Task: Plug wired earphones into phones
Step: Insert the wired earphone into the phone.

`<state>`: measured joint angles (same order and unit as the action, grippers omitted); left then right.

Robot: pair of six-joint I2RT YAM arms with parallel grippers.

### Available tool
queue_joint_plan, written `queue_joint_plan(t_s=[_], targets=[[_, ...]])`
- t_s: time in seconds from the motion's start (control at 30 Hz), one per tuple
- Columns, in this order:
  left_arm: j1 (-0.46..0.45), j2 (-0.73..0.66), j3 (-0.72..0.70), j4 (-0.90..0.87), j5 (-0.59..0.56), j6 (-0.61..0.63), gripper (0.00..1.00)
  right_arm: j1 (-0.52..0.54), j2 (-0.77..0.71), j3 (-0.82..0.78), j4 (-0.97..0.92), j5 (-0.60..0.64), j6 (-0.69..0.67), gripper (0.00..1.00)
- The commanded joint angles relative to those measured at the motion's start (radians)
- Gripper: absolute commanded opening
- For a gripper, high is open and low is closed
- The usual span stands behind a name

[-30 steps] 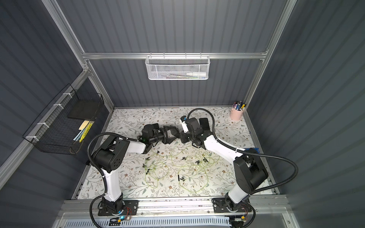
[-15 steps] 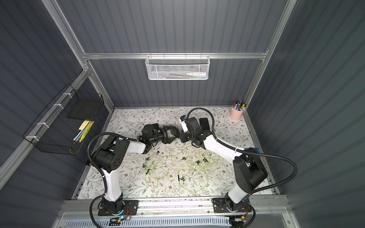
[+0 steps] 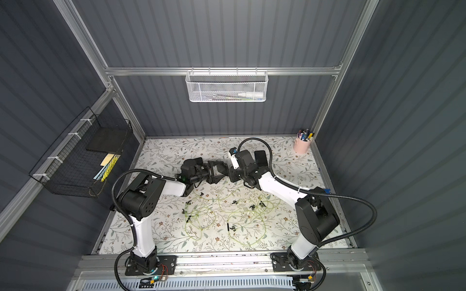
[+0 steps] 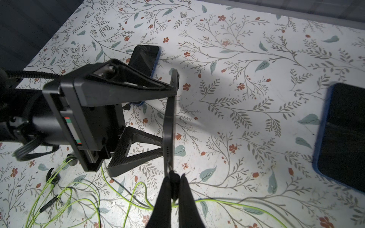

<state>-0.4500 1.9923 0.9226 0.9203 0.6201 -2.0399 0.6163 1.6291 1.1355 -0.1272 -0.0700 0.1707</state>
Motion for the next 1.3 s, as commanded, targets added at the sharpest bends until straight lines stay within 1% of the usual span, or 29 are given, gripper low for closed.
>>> queue_joint_plan(t_s=[0.0, 0.17, 0.6, 0.97, 1.27], targets=[[-0.002, -0.013, 0.001, 0.055, 0.013, -0.013, 0.0, 0.006, 0.02, 0.025, 0.0, 0.021, -0.014, 0.0], [-0.003, -0.022, 0.002, 0.04, 0.007, -0.011, 0.0, 0.008, 0.026, 0.029, -0.002, 0.035, -0.019, 0.0], [-0.023, -0.081, 0.01, -0.099, -0.013, 0.012, 0.0, 0.035, 0.068, 0.061, -0.018, 0.08, -0.057, 0.0], [-0.032, -0.076, 0.035, -0.097, -0.01, 0.01, 0.0, 0.043, 0.113, 0.101, -0.038, 0.059, -0.06, 0.0], [-0.037, -0.062, 0.047, -0.066, -0.003, -0.003, 0.0, 0.047, 0.138, 0.116, -0.019, 0.034, -0.058, 0.0]])
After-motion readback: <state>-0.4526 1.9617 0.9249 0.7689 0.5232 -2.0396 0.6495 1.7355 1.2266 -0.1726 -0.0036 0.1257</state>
